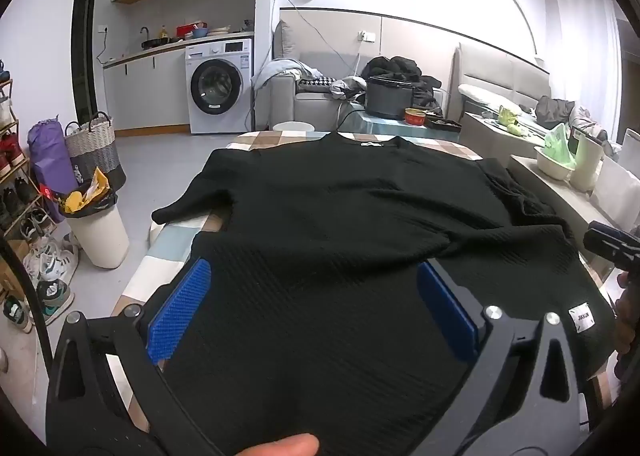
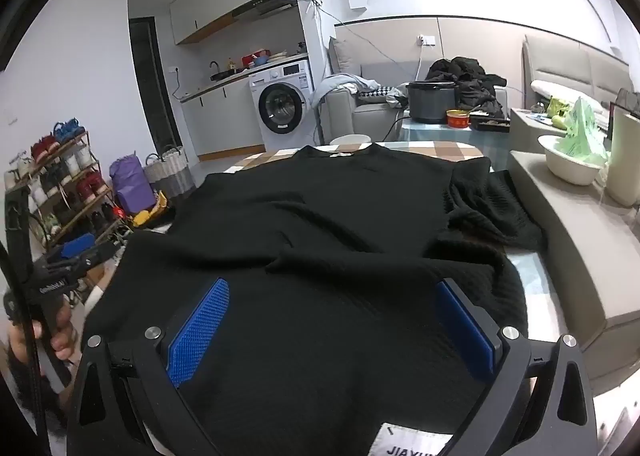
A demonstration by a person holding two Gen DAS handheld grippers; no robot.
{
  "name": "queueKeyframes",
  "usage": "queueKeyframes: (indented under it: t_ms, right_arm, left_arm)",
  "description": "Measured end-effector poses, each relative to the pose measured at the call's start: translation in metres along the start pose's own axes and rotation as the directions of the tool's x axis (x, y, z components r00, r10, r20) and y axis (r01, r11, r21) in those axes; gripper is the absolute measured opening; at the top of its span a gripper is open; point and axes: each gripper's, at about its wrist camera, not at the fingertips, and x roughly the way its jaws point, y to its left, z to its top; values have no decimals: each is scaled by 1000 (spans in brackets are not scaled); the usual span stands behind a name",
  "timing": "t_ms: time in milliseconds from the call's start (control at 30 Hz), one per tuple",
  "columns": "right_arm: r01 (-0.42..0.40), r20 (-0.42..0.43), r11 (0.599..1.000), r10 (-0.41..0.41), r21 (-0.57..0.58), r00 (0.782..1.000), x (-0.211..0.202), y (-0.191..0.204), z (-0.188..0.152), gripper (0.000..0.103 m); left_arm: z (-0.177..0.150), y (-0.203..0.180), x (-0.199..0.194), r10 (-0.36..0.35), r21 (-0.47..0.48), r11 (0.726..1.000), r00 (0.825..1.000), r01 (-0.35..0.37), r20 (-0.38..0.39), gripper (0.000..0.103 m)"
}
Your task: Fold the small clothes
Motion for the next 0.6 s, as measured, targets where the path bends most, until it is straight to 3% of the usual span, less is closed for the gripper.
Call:
queueKeyframes:
  t_ms: [233, 300, 600]
  right_arm:
    - [28, -2, 999, -28, -16, 1000, 6, 10, 0, 103]
    - [-8, 12, 1000, 8, 10, 1000, -4, -6, 2, 103]
    - [3, 7, 1000, -3, 6, 1000, -4, -4, 2, 103]
  left_arm:
    - [-1, 4, 3, 6, 3, 1000, 1000, -6, -2, 103]
    - [-2, 5, 3, 7, 3, 1000, 1000, -7, -3, 103]
    - [-1, 9, 7, 16, -1, 1000, 1000, -16, -11, 103]
